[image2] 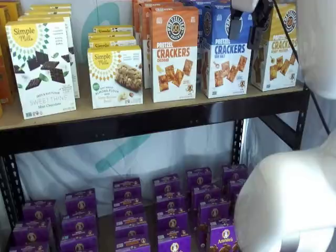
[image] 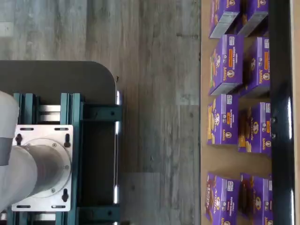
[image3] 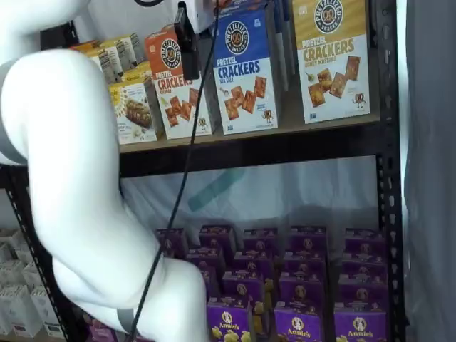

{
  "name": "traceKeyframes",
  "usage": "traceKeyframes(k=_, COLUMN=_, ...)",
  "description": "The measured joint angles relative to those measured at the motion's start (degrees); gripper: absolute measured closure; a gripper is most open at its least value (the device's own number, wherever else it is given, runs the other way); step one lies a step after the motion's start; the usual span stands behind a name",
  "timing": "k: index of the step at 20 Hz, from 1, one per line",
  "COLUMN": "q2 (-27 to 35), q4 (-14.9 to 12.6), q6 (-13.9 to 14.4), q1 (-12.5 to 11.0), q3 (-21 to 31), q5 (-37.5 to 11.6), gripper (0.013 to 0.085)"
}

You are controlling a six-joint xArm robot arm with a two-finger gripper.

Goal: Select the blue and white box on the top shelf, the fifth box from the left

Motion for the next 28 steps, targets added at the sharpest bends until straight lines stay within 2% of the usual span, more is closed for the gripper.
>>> traceKeyframes(k=2, q2=-0.87, q4=-1.68, q6=0.55, q1=1.3, q3=1.08, q5=-1.29, gripper=0.013)
traceKeyframes(k=6, q2=-1.66, q4=-2.33, q6=1.2, q1=2.19, q3=2.17, q5=-2.16, gripper=0.013)
traceKeyframes(k=10, q2=-2.07, q4=-0.68, q6=1.28, q1=1.58, q3=2.6, q5=-2.75, gripper=0.013)
traceKeyframes(k=15, q2=-2.27, q4=4.21, q6=0.77, q1=-0.96, q3=2.1, q5=-3.71, gripper=0.013)
traceKeyframes(k=20, q2=-2.22, q4=11.72, q6=-0.12, q1=-5.32, q3=1.08, q5=-4.63, gripper=0.013)
traceKeyframes(k=25, q2=-5.4, q4=19.87, q6=-1.21, q1=-9.94, q3=4.76, q5=-11.92, gripper=0.013)
traceKeyframes(k=28, q2=-5.65, q4=22.25, q6=-1.86, q1=-11.71, q3=4.91, q5=-13.67, gripper=0.013)
